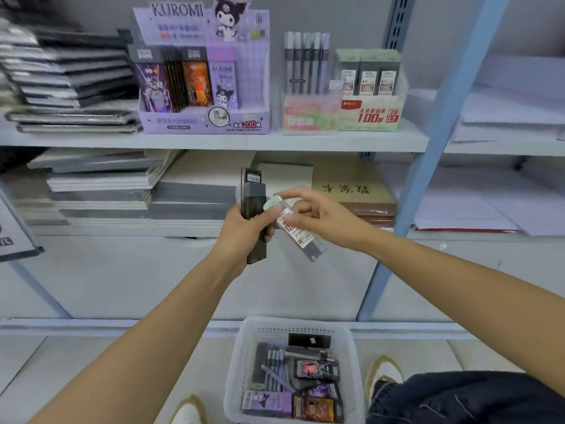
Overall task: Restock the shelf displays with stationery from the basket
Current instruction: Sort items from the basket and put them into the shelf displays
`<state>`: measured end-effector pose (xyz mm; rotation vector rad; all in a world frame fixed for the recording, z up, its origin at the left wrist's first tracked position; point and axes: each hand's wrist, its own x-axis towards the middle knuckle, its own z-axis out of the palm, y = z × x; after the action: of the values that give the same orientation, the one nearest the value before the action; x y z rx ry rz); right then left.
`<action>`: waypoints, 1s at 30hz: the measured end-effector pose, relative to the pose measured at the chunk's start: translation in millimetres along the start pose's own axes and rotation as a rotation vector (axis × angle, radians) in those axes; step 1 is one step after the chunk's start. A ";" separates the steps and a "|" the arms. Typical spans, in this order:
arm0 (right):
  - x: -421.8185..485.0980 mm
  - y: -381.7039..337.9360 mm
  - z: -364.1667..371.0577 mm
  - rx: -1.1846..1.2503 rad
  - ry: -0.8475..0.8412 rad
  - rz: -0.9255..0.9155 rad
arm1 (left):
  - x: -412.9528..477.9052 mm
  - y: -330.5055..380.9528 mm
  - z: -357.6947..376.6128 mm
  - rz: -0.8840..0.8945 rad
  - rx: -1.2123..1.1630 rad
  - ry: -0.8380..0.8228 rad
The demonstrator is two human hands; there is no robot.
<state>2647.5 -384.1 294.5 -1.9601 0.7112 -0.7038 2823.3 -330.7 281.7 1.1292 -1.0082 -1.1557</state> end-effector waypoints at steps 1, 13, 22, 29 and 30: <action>0.2 -10.9 -5.2 -0.018 0.010 -0.030 | 1.4 9.2 6.4 0.018 0.015 -0.025; 0.0 -110.8 -127.1 -0.150 0.544 -0.277 | 14.9 107.3 54.6 -0.038 -0.186 -0.354; 32.4 -142.0 -195.0 -0.293 0.914 -0.296 | 41.0 126.7 60.2 0.127 -0.036 -0.358; 51.8 -117.9 -198.9 -0.503 0.836 -0.186 | 59.0 130.8 62.0 0.183 -0.043 -0.336; 53.1 -114.5 -198.9 -0.503 0.813 -0.172 | 60.5 129.7 61.7 0.181 -0.040 -0.339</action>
<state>2564.0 -484.1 490.7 -2.1753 1.3069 -1.5930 2791.7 -393.1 421.0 0.8057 -1.3122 -1.2381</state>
